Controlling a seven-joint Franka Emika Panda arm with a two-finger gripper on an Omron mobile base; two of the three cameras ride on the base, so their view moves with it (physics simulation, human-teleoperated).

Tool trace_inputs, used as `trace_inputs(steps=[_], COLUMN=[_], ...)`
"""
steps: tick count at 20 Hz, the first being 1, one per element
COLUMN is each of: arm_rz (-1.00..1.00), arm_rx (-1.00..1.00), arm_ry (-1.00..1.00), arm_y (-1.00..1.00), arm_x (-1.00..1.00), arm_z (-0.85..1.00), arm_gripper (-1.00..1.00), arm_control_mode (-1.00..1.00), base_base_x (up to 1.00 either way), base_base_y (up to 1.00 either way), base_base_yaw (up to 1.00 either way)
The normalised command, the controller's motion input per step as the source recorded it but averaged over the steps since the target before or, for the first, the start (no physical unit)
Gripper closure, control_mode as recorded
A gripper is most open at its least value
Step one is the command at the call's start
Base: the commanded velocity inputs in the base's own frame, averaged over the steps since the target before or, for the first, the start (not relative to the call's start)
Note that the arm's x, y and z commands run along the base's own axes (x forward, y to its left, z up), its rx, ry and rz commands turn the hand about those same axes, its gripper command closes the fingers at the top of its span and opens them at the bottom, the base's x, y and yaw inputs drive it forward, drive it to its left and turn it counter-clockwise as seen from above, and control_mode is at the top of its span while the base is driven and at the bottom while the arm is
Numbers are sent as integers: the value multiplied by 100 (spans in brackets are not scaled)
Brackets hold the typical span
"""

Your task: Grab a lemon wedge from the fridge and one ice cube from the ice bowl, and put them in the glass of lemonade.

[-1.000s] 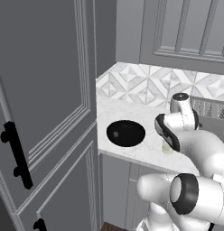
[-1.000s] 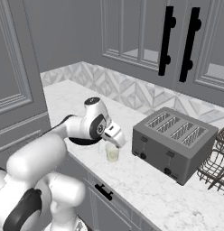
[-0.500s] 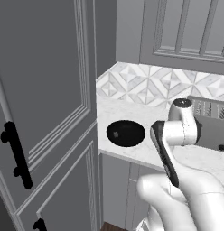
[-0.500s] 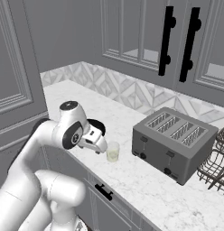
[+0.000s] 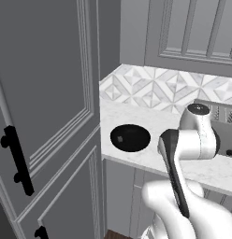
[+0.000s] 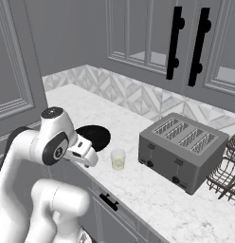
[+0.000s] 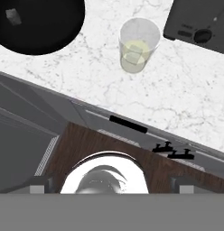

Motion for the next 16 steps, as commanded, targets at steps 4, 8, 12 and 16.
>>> trace_inputs(steps=[4, 8, 12, 16], arm_rz=[0, 0, 0, 0], arm_rx=[1, 0, 0, 0], arm_ry=[-2, 0, -2, 0], arm_y=[0, 4, 2, 0], arm_x=[-28, -38, -22, 0], arm_z=[33, 0, 0, 0], arm_gripper=[-100, -100, -100, -100], arm_control_mode=[-100, -100, -100, -100], base_base_x=[0, 0, 0, 0], base_base_y=[0, 0, 0, 0], base_base_yaw=[0, 0, 0, 0])
